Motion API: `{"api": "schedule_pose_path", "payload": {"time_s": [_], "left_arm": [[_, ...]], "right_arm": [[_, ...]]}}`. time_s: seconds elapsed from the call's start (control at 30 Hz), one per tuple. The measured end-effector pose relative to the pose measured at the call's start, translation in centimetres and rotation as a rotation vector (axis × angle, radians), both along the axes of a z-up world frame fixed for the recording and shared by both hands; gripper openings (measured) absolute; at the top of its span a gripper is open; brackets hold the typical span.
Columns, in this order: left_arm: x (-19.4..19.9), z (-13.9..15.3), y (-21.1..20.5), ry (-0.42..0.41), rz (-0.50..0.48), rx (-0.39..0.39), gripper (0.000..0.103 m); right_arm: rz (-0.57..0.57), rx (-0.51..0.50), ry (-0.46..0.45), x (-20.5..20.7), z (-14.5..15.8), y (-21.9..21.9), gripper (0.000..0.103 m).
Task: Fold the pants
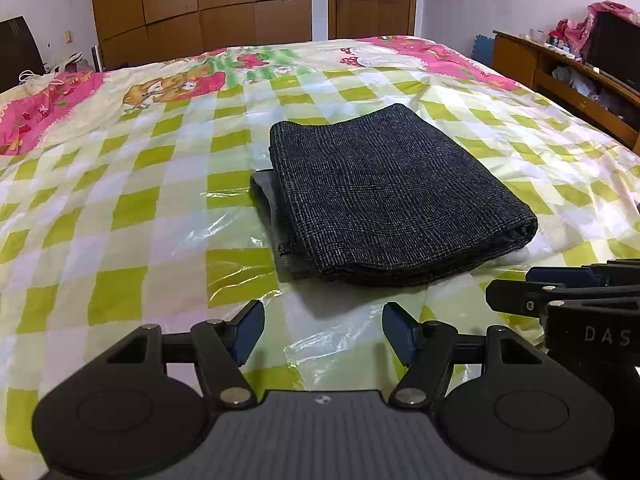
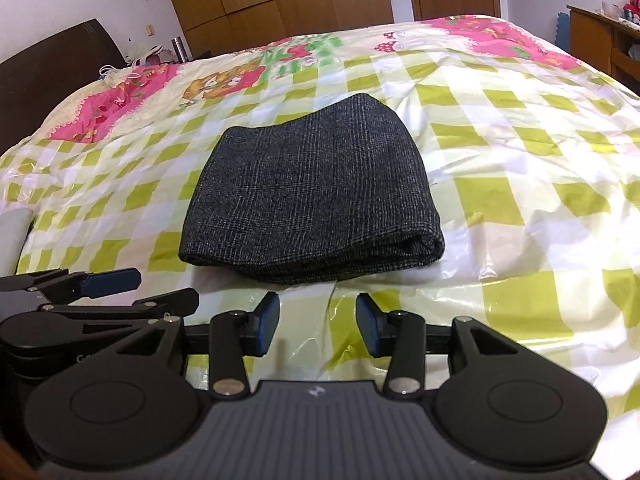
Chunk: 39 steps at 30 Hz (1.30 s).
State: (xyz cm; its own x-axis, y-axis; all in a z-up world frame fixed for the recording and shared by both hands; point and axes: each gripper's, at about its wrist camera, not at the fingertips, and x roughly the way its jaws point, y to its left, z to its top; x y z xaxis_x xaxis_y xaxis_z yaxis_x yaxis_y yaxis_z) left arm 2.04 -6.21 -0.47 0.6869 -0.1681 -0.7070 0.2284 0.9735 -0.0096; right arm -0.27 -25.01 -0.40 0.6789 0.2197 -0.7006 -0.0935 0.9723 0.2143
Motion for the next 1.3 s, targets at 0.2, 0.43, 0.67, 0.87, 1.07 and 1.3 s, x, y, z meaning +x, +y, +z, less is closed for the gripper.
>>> {"api": "schedule_pose_path", "payload": {"time_s": [0.2,0.43,0.67,0.87,1.07,1.3], "left_arm": [[-0.2,-0.2,-0.2,-0.001,0.001,0.010,0.078],[-0.3,-0.1,-0.1,-0.011,0.012,0.012,0.079],[-0.4,-0.3,-0.3,-0.021,0.016,0.027,0.083],[-0.5,-0.2,-0.4,-0.027,0.018,0.037,0.086],[-0.5,-0.2,-0.4,-0.033,0.024,0.042,0.088],[-0.5,-0.3,-0.4,-0.027,0.031,0.051,0.093]], "right_arm": [[0.000,-0.046,-0.002,0.0,0.0,0.7,0.043],[-0.021,-0.085,0.010,0.3,-0.2,0.9,0.043],[-0.031,-0.105,0.005,0.2,-0.2,1.0,0.044],[-0.027,-0.122,-0.002,0.1,-0.2,1.2,0.044],[-0.023,-0.134,-0.001,0.2,-0.2,1.4,0.044],[-0.020,-0.144,0.000,0.2,-0.3,1.5,0.044]]}}
